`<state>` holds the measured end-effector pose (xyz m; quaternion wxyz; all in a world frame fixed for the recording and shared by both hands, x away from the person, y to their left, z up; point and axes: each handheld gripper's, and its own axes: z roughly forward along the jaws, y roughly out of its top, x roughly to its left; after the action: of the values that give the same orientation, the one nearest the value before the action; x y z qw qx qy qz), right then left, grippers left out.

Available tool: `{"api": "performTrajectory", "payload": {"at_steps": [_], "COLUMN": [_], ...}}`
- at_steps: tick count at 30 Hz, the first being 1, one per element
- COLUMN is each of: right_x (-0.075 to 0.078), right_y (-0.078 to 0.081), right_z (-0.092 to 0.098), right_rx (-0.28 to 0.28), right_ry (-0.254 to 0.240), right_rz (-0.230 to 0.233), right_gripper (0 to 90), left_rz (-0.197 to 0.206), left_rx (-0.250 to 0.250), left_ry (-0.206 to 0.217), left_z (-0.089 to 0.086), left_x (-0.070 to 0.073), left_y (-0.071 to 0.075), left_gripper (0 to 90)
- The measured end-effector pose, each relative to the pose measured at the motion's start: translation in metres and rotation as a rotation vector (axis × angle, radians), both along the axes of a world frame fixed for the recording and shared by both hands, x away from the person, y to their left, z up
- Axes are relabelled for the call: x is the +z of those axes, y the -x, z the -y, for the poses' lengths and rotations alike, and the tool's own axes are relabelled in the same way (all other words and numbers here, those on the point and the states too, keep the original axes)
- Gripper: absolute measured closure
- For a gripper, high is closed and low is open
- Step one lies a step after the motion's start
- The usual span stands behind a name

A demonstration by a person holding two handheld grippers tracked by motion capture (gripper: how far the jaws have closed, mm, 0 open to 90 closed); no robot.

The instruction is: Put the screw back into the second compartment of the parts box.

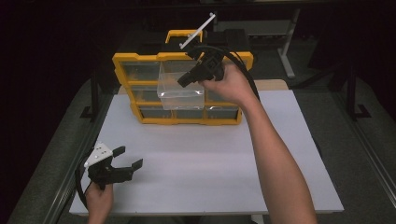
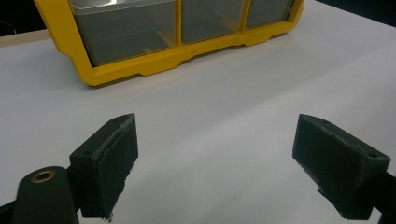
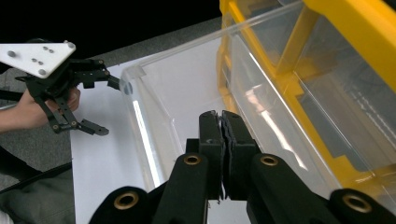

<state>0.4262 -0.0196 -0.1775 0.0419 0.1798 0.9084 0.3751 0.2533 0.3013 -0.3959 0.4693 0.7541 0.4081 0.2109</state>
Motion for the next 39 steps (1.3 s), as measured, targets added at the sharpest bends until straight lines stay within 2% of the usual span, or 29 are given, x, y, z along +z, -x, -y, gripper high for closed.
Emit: {"api": "performTrajectory", "payload": {"at_steps": [2,5,8,11,17,24,27,29,30,34,35,36,39], "right_x": [-0.002,-0.002,-0.001,0.002,0.011,0.023,0.024,0.024,0.024,0.022,0.018,0.016,0.005], "right_y": [-0.001,-0.001,0.0,0.002,0.011,0.023,0.026,0.033,0.035,0.042,0.045,0.046,0.052], "right_z": [-0.001,-0.002,-0.002,0.001,0.014,0.04,0.048,0.062,0.066,0.08,0.087,0.09,0.102], "right_rx": [-0.004,-0.009,-0.011,-0.018,-0.055,-0.093,-0.103,-0.121,-0.126,-0.139,-0.149,-0.153,-0.173], "right_ry": [0.004,0.007,0.001,-0.001,-0.037,-0.079,-0.091,-0.1,-0.103,-0.118,-0.126,-0.125,-0.134], "right_rz": [-0.003,0.006,0.012,0.019,0.037,0.069,0.072,0.089,0.093,0.104,0.1,0.104,0.107], "right_gripper": [86.3,82.1,81.6,79.9,73.2,68.9,67.4,63.6,62.6,59.0,57.5,56.8,52.8], "left_rz": [-0.002,-0.002,-0.001,0.003,0.003,0.001,0.002,0.0,0.001,-0.001,0.003,0.008,-0.007], "left_rx": [-0.006,-0.006,-0.008,-0.001,-0.003,0.003,0.003,-0.002,0.002,0.006,0.0,0.004,0.004], "left_ry": [-0.013,-0.014,-0.018,0.003,-0.007,0.009,0.002,-0.011,-0.002,0.004,-0.01,0.002,-0.008], "left_z": [-0.001,-0.001,-0.001,0.001,0.0,0.002,0.001,0.001,0.001,0.002,0.001,0.002,0.001], "left_x": [0.0,0.0,0.001,0.0,0.0,0.0,0.0,0.0,0.0,0.0,0.0,0.0,0.0], "left_y": [0.0,0.0,0.0,0.0,0.0,0.001,0.001,0.002,0.002,0.002,0.002,0.002,0.002], "left_gripper": [13.9,13.9,13.9,13.9,13.9,13.9,13.9,13.9,13.9,13.9,13.9,13.9,13.9]}}
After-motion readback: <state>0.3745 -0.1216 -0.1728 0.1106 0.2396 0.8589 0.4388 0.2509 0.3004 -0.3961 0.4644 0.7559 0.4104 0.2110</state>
